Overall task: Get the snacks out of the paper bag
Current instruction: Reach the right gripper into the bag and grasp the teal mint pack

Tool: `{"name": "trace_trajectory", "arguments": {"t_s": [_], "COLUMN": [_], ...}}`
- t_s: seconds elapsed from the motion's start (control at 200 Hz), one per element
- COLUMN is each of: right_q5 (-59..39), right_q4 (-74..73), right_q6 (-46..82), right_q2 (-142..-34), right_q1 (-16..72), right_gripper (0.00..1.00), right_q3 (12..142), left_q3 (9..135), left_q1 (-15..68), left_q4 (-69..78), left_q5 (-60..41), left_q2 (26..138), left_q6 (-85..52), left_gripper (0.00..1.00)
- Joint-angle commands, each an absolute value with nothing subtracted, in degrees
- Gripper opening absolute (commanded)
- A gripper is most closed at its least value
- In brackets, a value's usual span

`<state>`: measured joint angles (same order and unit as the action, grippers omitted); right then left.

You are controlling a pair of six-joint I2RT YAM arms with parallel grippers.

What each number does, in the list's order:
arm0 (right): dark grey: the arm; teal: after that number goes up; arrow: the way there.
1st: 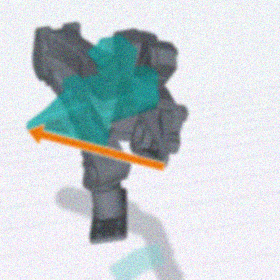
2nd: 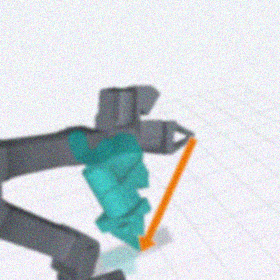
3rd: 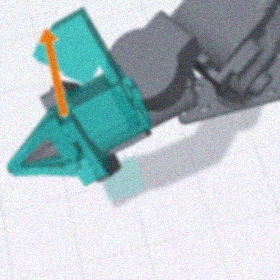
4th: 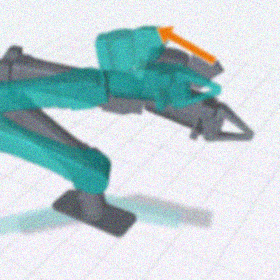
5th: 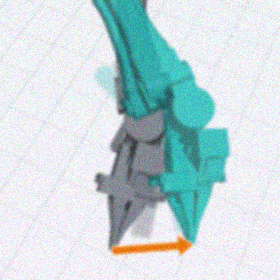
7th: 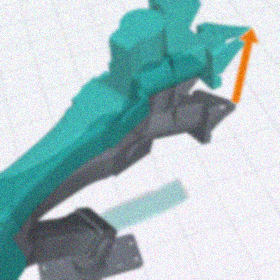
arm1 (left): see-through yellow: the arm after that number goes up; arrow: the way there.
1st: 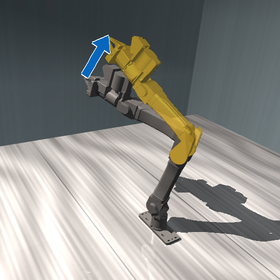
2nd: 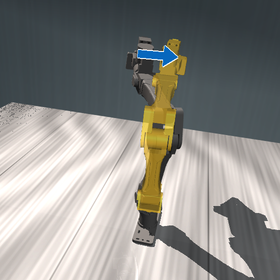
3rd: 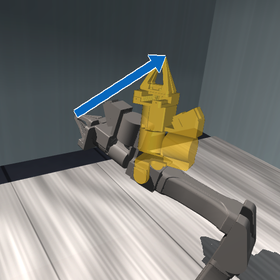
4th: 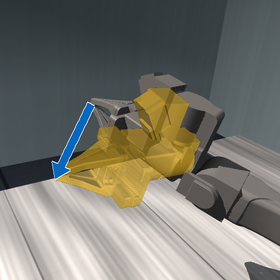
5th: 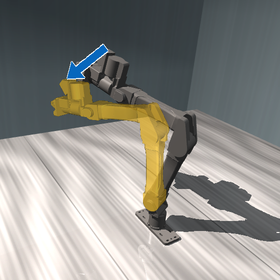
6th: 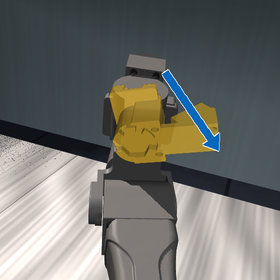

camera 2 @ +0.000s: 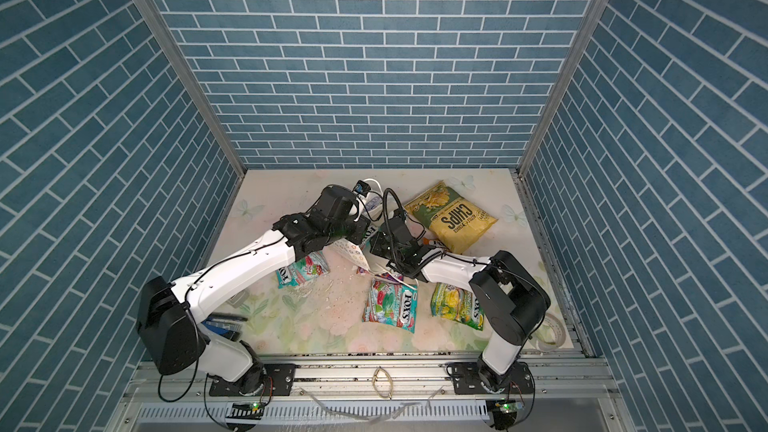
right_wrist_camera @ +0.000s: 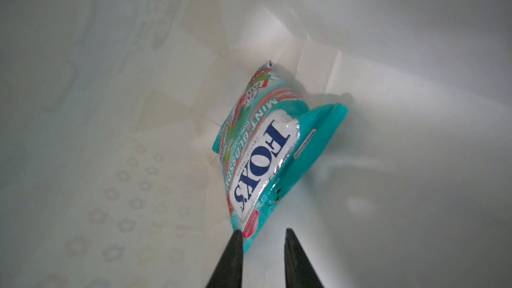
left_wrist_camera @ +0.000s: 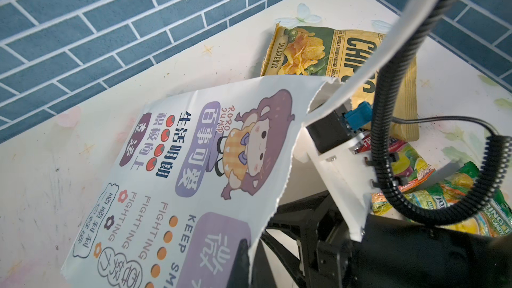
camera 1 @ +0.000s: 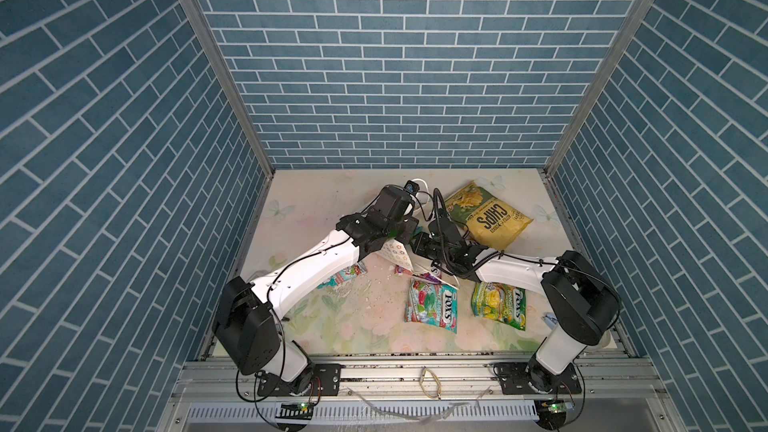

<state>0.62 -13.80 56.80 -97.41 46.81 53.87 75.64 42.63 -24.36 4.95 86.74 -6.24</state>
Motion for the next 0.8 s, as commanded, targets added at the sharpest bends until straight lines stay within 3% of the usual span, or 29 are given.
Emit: {"name": "trace_trajectory", "arguments": {"t_s": [0.0,0.795], "right_q5": [0.93,1.02], "right_q4": [-11.79,-5.89], "right_q6": [59.1,59.59], "right_q2": [-99.19,-105.85], "right_q1": [47.02,45.91], "right_gripper": [0.27,0.33], "right_q3": [56.25,63.28], "left_q3": [77.7,78.74], "left_q1": [42.89,43.0], "left_q4": [-24.68,-24.96], "left_q5": [4.34,3.01], "left_q2": [87.18,87.93], "left_q6": [-6.64,-6.54], "left_gripper": [0.0,0.0]}}
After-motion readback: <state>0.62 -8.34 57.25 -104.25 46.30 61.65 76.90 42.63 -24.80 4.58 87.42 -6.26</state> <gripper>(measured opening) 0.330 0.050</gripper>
